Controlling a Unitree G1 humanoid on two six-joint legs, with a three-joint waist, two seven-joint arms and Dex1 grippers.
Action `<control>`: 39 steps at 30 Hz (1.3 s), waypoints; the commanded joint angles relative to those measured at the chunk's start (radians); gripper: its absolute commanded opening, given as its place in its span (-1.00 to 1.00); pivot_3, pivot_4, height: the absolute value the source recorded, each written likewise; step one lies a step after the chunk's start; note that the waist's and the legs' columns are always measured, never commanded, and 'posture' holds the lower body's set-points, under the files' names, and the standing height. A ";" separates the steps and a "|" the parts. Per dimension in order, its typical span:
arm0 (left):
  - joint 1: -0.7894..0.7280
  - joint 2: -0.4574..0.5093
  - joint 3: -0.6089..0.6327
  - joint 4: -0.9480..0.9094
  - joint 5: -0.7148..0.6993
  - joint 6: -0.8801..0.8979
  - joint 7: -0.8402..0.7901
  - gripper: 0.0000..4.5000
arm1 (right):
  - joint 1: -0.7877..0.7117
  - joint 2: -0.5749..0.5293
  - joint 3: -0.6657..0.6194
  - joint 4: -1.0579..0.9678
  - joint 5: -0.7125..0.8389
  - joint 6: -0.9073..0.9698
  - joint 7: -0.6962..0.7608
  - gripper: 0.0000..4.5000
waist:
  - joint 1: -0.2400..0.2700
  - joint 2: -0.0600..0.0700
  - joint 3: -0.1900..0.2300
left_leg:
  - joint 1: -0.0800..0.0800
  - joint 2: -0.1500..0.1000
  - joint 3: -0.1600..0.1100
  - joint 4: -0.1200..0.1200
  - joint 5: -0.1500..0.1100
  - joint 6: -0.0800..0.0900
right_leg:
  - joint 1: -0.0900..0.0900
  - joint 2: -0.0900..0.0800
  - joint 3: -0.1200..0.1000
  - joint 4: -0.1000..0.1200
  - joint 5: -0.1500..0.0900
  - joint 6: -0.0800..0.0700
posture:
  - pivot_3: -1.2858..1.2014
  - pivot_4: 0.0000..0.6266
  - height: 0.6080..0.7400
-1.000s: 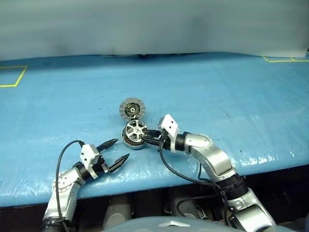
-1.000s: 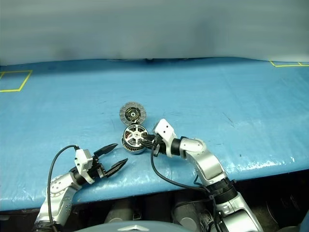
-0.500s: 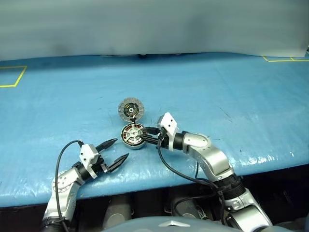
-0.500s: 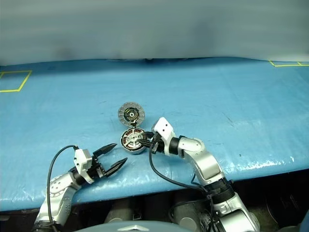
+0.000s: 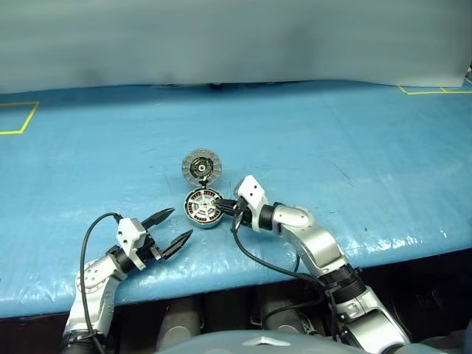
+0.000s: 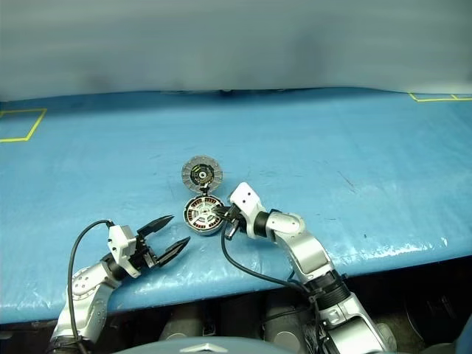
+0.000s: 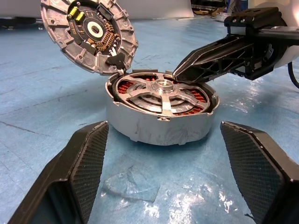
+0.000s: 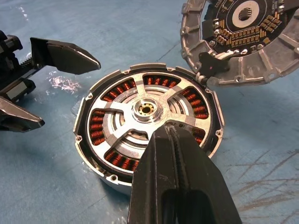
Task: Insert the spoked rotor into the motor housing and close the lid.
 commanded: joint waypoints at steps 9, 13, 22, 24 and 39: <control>-0.012 -0.016 0.026 -0.007 -0.013 -0.034 0.037 0.81 | 0.010 0.048 -0.111 -0.117 0.135 -0.022 0.020 -0.98 | 0.004 0.000 0.000 | -0.001 0.000 0.000 0.000 0.000 0.000 | 0.000 0.000 0.000 0.000 0.000 0.000 | 0.03 -0.52 1.00; -0.020 -0.022 0.032 0.003 -0.003 -0.033 0.071 0.81 | -0.002 0.040 -0.147 -0.079 0.114 -0.025 -0.024 -0.98 | 0.004 0.000 0.000 | -0.001 0.000 0.000 0.000 0.000 0.000 | 0.000 0.000 0.000 0.000 0.000 0.000 | 0.03 -0.52 1.00; -0.113 -0.029 0.077 0.057 0.051 0.144 0.320 0.81 | 0.034 0.020 -0.169 -0.069 0.091 -0.029 -0.077 -0.98 | 0.005 0.000 0.000 | -0.001 0.000 0.000 0.000 0.000 0.000 | 0.000 0.001 0.000 0.000 0.003 0.005 | 0.03 -0.52 1.00; -0.142 -0.024 0.078 0.073 0.061 0.150 0.334 0.64 | 0.049 0.015 -0.172 -0.079 0.094 -0.027 -0.081 -1.00 | 0.005 0.000 0.000 | -0.001 0.000 0.000 0.000 0.000 0.000 | 0.000 0.001 0.000 0.000 0.003 0.005 | 0.03 -0.52 1.00; -0.610 -0.050 0.023 0.431 0.213 0.157 0.454 -0.96 | 0.152 -0.020 -0.171 -0.165 0.094 -0.011 -0.099 -1.00 | 0.005 -0.001 0.000 | -0.001 -0.001 -0.004 0.004 0.001 0.000 | 0.005 0.002 -0.003 0.000 0.004 0.007 | 0.03 -0.52 1.00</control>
